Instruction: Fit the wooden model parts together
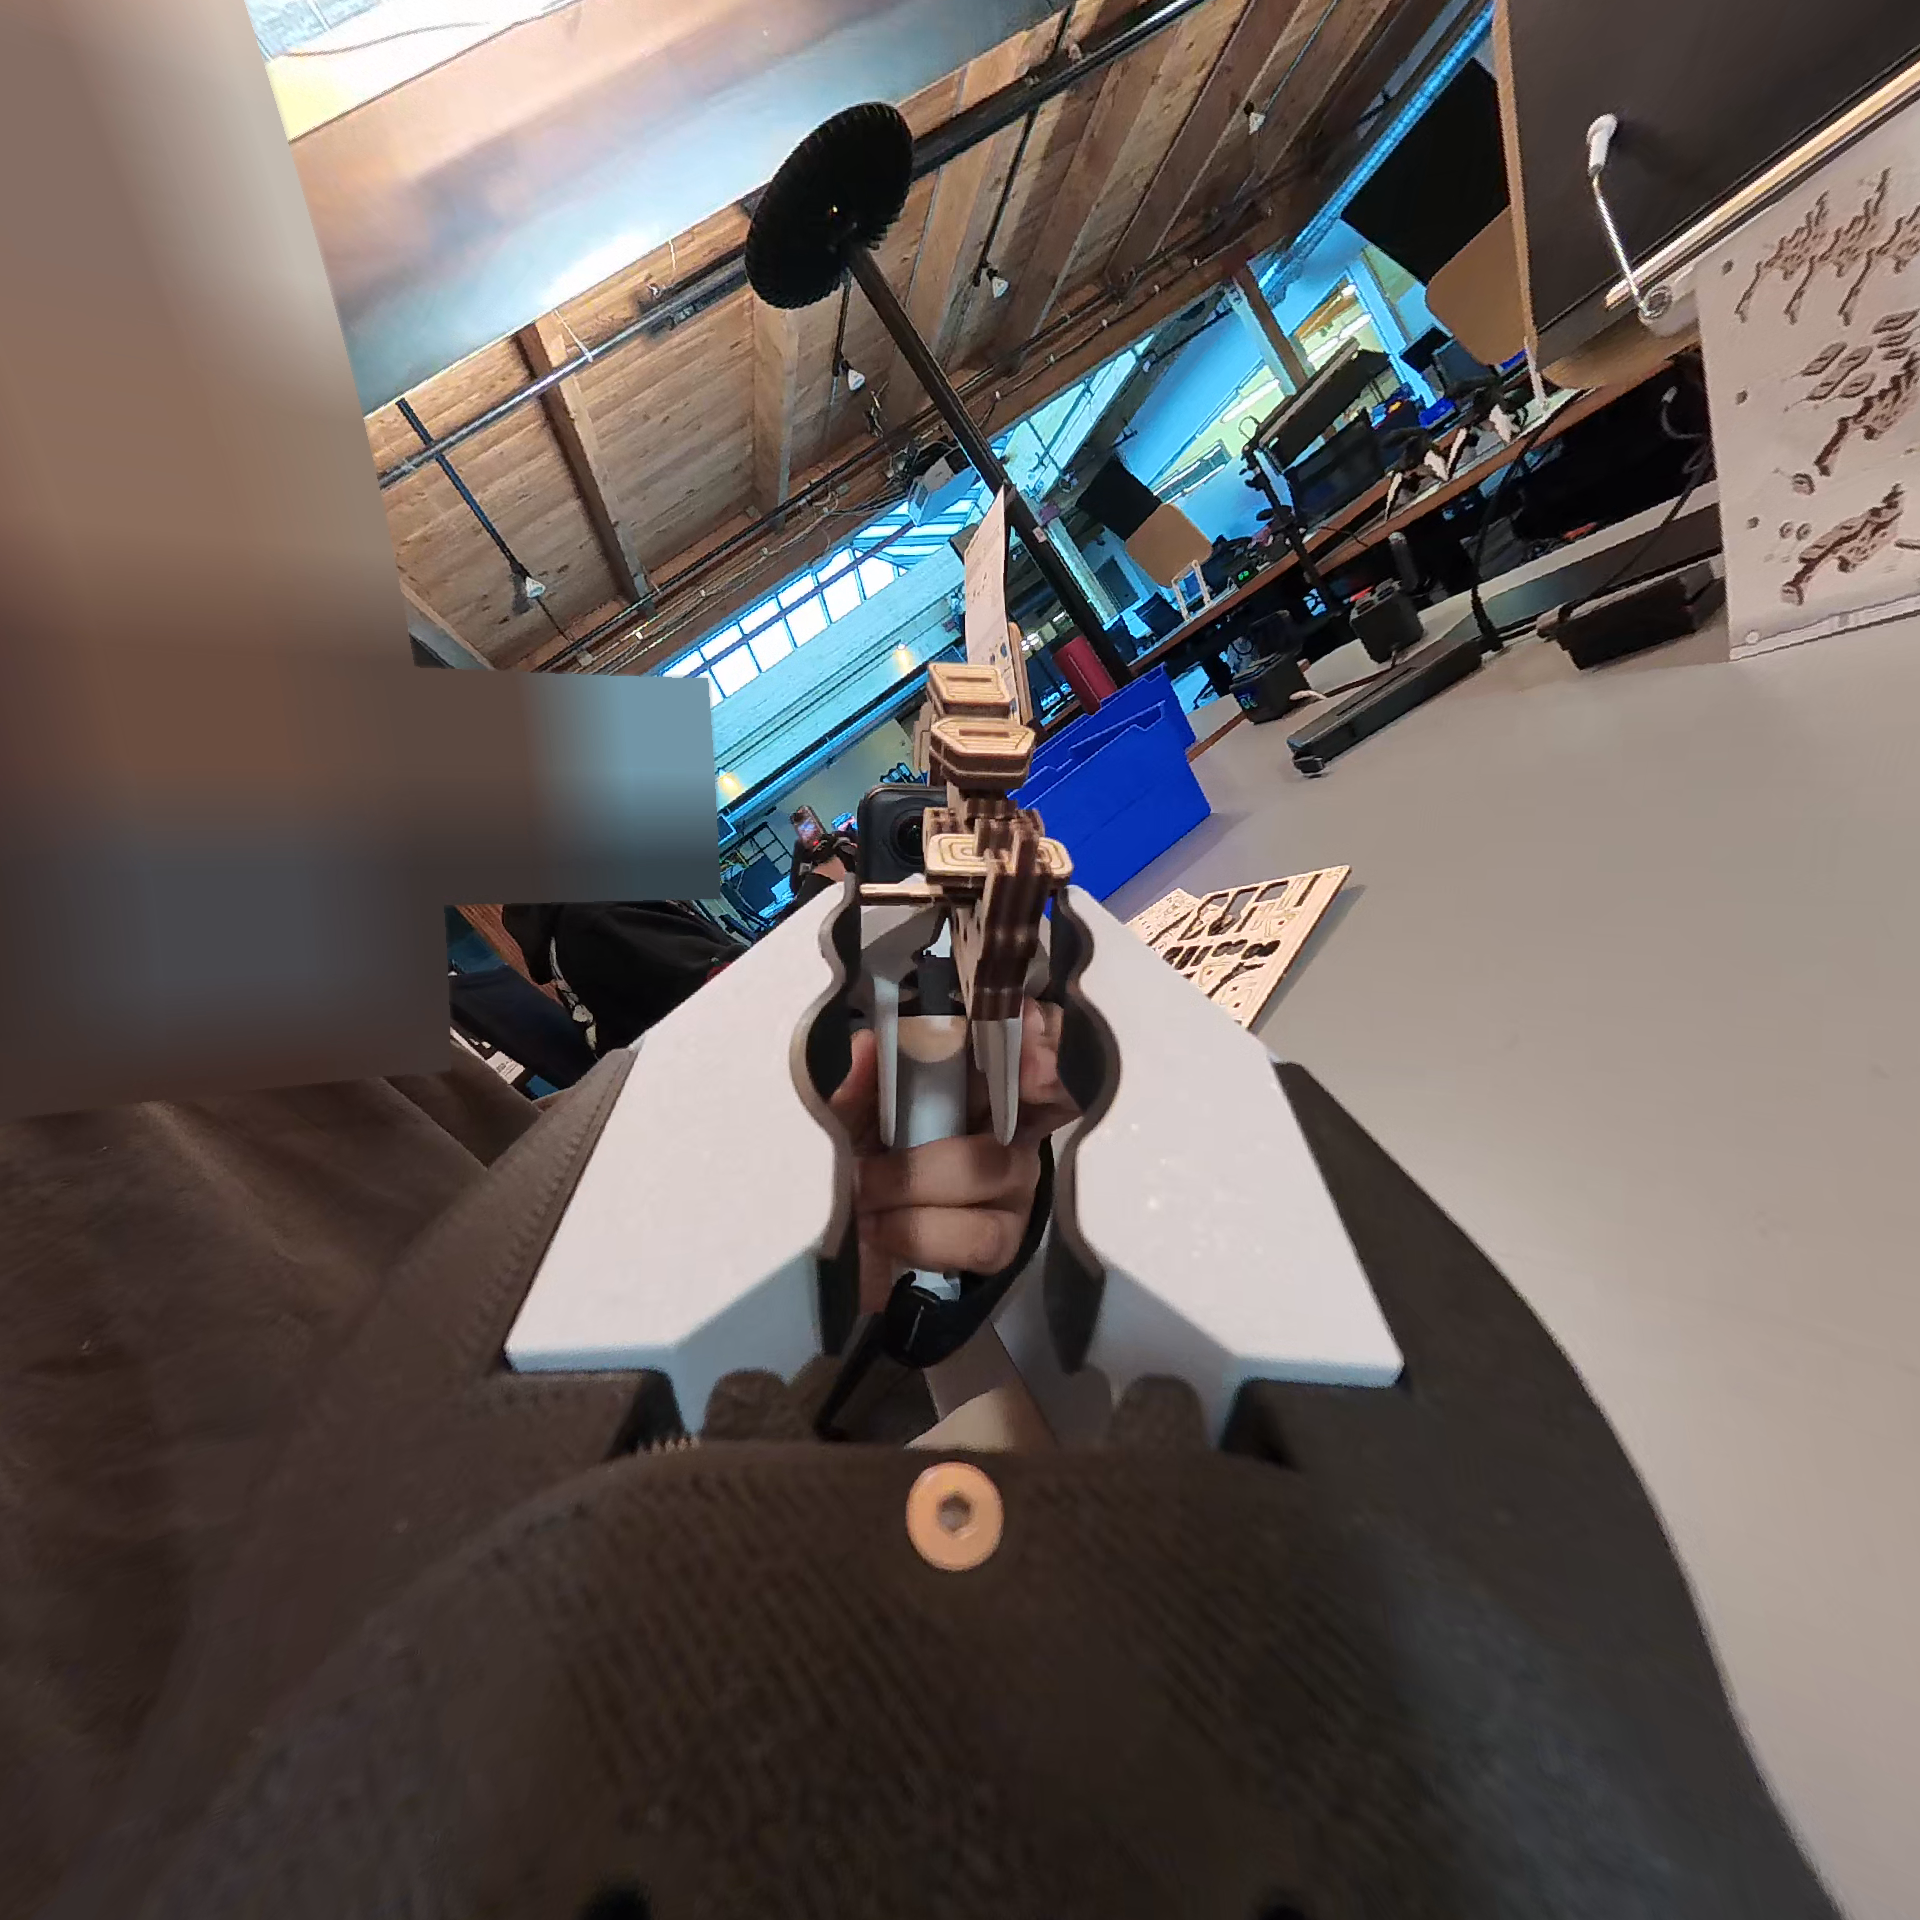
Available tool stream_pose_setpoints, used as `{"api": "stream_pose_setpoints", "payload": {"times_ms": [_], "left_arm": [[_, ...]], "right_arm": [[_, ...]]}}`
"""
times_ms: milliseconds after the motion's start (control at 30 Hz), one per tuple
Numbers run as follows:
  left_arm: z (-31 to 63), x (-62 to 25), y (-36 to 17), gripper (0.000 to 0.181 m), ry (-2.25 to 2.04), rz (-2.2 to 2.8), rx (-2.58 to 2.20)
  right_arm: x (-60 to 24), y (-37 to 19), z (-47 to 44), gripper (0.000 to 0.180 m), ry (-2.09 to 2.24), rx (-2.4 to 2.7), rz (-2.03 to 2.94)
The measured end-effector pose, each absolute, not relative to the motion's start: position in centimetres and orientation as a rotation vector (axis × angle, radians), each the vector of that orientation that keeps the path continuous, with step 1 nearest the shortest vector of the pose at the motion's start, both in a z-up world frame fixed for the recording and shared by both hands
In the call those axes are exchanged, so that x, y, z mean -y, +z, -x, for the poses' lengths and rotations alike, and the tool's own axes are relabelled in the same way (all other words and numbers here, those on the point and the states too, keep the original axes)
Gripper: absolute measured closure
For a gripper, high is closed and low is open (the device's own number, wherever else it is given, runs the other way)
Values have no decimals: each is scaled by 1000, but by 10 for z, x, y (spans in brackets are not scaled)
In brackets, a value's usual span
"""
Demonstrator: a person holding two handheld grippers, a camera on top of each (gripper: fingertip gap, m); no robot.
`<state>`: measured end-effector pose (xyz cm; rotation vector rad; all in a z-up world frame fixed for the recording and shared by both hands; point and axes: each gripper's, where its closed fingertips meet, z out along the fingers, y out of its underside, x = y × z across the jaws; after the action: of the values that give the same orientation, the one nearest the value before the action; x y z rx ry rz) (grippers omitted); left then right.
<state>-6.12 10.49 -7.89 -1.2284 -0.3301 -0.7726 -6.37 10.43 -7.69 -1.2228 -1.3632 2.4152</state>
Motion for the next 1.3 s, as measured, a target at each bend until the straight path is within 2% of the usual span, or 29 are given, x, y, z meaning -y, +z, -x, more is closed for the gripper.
{"api": "stream_pose_setpoints", "payload": {"times_ms": [1033, 1300], "left_arm": [[55, -107, -81, 174, -699, 1275, 283], [60, -104, -79, 175, -669, 1269, 280]], "right_arm": [[-105, -74, 60, 152, 2342, 1433, 1192], [-104, -77, 61, 149, 2347, 1415, 1187]]}}
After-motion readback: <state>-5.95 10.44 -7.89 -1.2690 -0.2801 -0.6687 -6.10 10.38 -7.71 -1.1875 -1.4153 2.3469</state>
